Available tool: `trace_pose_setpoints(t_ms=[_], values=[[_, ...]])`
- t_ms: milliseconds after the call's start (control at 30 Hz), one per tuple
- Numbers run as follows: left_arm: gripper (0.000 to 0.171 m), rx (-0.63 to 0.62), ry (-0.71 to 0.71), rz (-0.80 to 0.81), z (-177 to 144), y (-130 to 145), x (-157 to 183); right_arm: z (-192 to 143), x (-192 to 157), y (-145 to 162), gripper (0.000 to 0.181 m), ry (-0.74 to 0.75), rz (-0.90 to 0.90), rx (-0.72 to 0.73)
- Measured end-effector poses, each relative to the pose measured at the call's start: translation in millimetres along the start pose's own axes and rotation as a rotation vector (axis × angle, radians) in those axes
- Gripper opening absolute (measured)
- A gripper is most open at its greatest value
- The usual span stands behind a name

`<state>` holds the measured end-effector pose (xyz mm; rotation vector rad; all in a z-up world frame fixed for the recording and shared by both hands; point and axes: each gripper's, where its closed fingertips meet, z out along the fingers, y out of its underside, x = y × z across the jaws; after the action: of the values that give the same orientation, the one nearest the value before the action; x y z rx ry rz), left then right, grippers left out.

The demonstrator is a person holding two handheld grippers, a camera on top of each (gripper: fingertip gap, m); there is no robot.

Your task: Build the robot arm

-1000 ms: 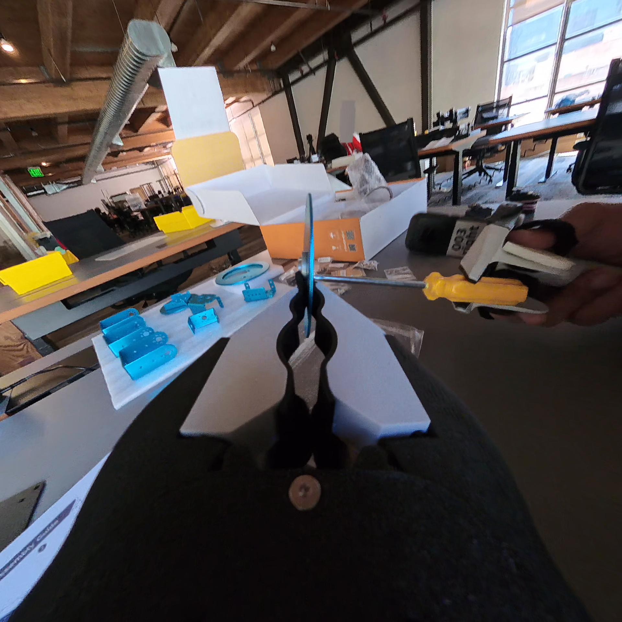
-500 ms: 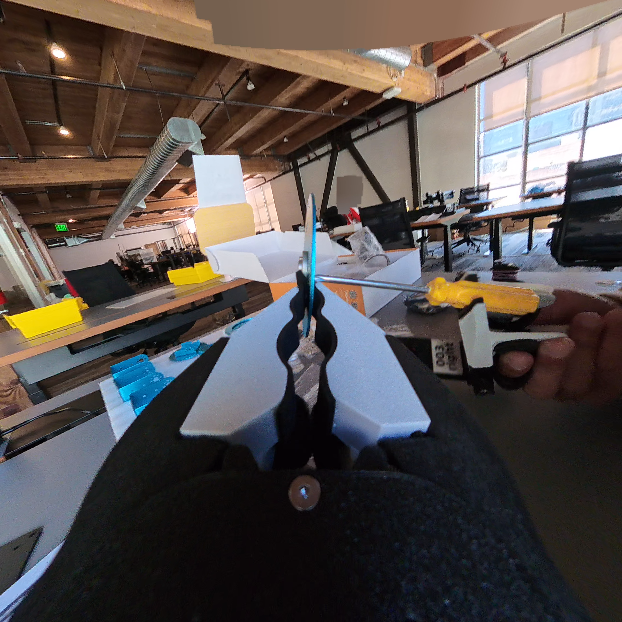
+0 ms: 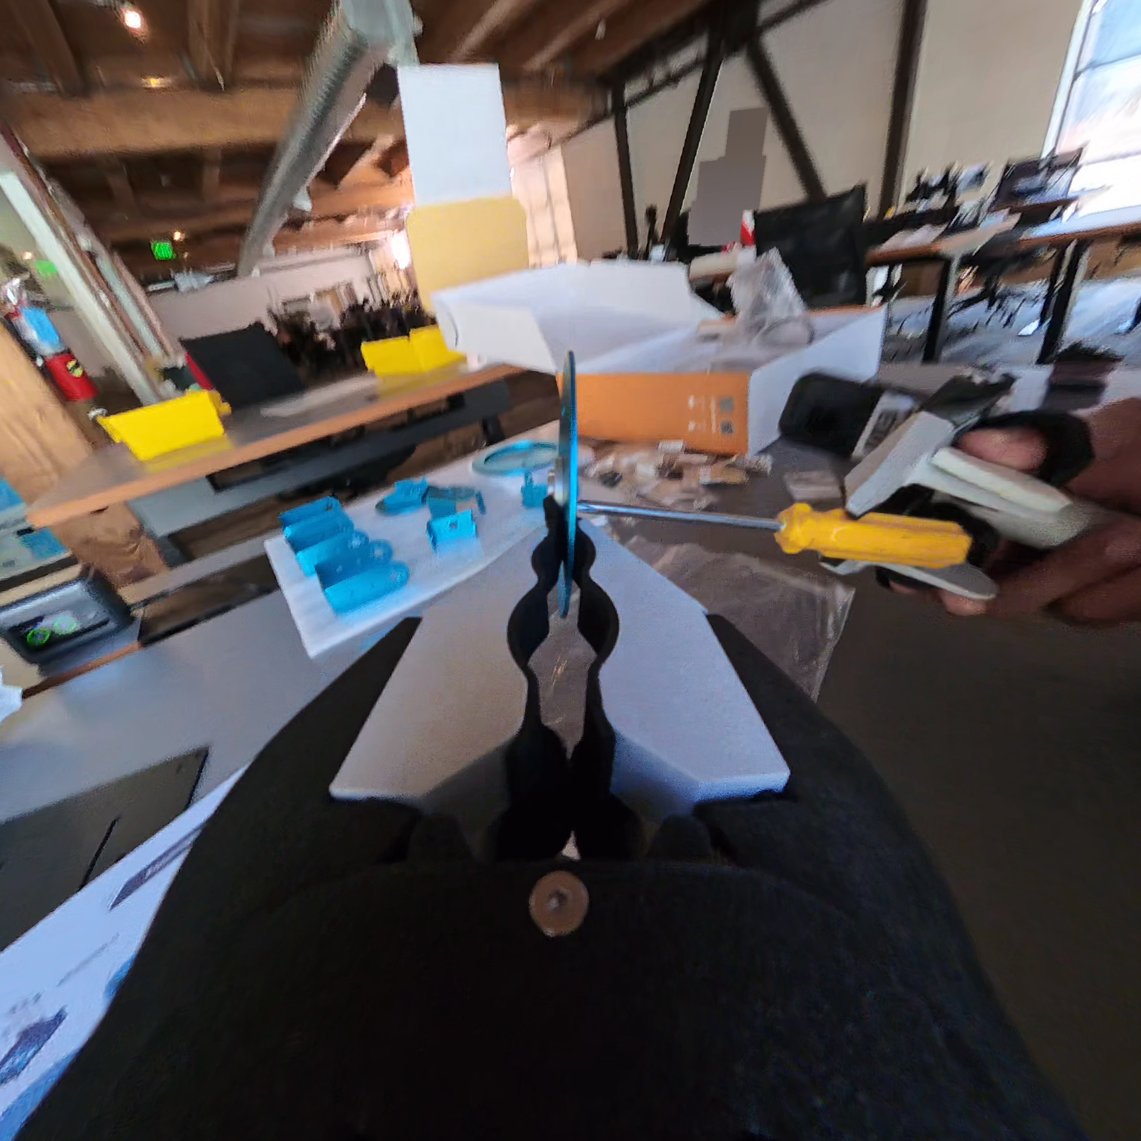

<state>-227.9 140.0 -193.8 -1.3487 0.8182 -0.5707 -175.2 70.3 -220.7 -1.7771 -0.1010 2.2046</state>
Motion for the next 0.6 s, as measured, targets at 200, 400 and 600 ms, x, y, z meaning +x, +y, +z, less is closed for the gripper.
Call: trace_pose_setpoints(t_ms=[200,400,600], values=[[0.002,-0.249,-0.055,0.018,13,46,-2,-18,58,-18,0.017,0.522,-0.420,-0.098],[0.002,-0.355,-0.075,0.038,21,62,1,-20,89,-14,0.015,0.851,-0.804,-0.247],[0.001,-0.426,-0.069,0.025,22,77,0,-22,96,-14,0.016,1.038,-1.060,-0.298]])
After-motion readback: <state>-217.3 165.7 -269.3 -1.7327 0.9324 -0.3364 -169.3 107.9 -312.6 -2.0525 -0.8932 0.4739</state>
